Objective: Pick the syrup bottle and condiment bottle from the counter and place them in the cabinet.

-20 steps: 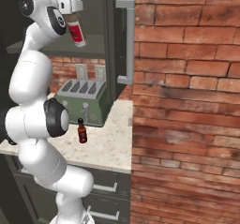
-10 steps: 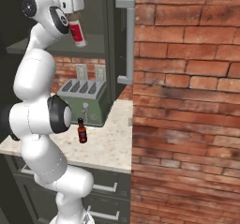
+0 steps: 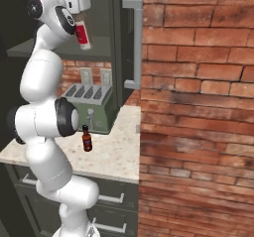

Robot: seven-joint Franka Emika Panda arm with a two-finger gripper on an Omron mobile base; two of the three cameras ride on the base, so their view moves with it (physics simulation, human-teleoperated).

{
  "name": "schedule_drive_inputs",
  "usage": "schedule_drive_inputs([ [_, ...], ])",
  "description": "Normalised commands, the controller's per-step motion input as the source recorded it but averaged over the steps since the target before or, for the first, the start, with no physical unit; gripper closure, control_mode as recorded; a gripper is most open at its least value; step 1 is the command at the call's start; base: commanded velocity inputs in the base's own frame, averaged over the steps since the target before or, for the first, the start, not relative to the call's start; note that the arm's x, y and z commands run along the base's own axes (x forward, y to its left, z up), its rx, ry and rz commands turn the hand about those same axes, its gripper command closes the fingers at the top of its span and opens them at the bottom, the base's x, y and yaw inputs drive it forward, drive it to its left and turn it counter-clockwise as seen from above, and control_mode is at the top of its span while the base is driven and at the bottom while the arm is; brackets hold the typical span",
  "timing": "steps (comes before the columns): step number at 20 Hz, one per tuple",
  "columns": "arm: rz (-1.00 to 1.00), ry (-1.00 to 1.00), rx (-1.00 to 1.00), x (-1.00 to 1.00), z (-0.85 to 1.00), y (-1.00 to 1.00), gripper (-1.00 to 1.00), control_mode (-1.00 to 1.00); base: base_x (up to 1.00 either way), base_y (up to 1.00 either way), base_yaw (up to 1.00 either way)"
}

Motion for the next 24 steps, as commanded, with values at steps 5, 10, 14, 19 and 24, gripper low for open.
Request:
schedule_drive_inputs([
  [5,0.00,0.00,0.00,0.80,-0.22,-0.26,-1.00,-1.00,0.00,0.00,0.00],
  [10,0.00,0.01,0.00,0.68,-0.25,-0.22,-1.00,-1.00,0.00,0.00,0.00],
  [14,0.00,0.04,0.00,0.69,-0.30,-0.21,-1.00,-1.00,0.00,0.00,0.00],
  [19,0.00,0.05,0.00,0.74,-0.32,-0.21,-1.00,-1.00,0.00,0.00,0.00],
  [24,0.00,-0.01,0.00,0.10,-0.11,-0.33,-1.00,-1.00,0.00,0.00,0.00],
])
